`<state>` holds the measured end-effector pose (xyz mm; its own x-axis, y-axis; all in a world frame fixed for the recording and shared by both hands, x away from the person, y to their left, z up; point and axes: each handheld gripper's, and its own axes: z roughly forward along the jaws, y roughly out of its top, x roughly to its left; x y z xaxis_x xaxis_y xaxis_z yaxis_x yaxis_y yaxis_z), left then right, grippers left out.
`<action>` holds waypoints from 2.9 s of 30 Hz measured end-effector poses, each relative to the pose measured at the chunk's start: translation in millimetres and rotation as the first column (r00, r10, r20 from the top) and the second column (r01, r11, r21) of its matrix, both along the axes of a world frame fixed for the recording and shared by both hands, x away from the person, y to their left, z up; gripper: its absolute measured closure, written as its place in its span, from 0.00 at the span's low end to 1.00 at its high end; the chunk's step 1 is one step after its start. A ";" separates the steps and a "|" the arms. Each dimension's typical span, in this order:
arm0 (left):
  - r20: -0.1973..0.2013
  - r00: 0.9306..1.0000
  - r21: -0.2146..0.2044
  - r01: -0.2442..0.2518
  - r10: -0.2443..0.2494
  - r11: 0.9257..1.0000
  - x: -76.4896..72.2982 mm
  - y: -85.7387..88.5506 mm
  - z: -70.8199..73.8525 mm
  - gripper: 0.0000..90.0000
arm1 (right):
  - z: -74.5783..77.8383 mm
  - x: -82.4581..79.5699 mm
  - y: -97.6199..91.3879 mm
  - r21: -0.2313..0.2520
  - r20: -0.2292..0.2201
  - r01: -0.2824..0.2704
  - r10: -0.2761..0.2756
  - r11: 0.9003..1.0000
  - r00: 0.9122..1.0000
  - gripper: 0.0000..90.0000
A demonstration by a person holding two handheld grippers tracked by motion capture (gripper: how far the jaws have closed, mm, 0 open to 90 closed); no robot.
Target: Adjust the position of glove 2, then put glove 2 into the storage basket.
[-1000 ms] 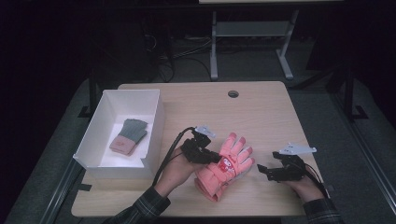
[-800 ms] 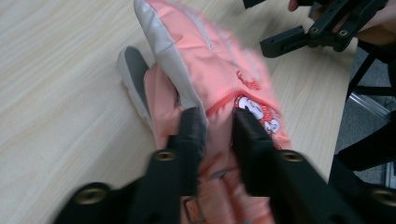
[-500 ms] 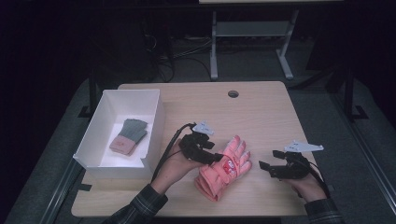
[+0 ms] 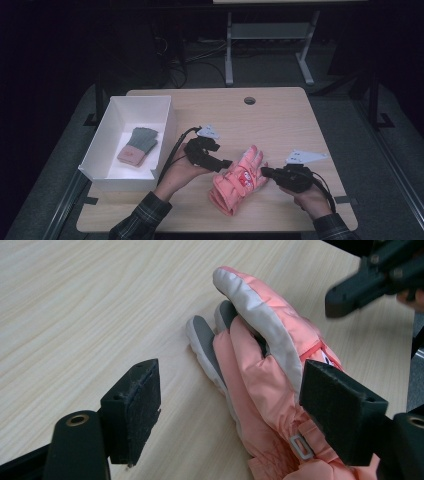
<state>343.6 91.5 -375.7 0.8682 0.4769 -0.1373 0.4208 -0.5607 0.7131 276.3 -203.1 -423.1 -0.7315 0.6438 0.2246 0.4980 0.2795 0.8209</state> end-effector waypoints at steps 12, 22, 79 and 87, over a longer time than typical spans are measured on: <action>-0.005 1.000 -0.009 0.005 -0.005 1.000 1.6 0.3 -2.0 0.23 | -8.8 6.7 29.6 -0.038 -0.022 -0.056 0.055 0.998 0.998 1.00; -0.042 0.998 0.014 0.037 -0.036 0.999 1.9 -14.2 -17.4 0.20 | -23.1 16.5 48.7 -0.125 -0.045 -0.074 0.069 0.989 0.997 1.00; -0.385 0.919 -0.066 0.062 -0.083 0.996 13.0 -23.8 -72.2 0.70 | -20.9 9.7 24.8 -0.064 -0.027 -0.072 0.070 0.995 0.997 0.49; -0.369 0.925 -0.099 0.051 -0.084 0.994 14.1 -19.7 -58.3 0.71 | -21.5 5.8 2.4 -0.113 -0.013 0.055 -0.056 0.992 0.998 0.20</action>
<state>357.7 71.8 -434.0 0.7760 0.3908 -0.4950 0.6288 -0.5404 0.5591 282.1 -200.7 -444.5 -0.6908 0.7051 0.1603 0.5283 0.3409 0.7776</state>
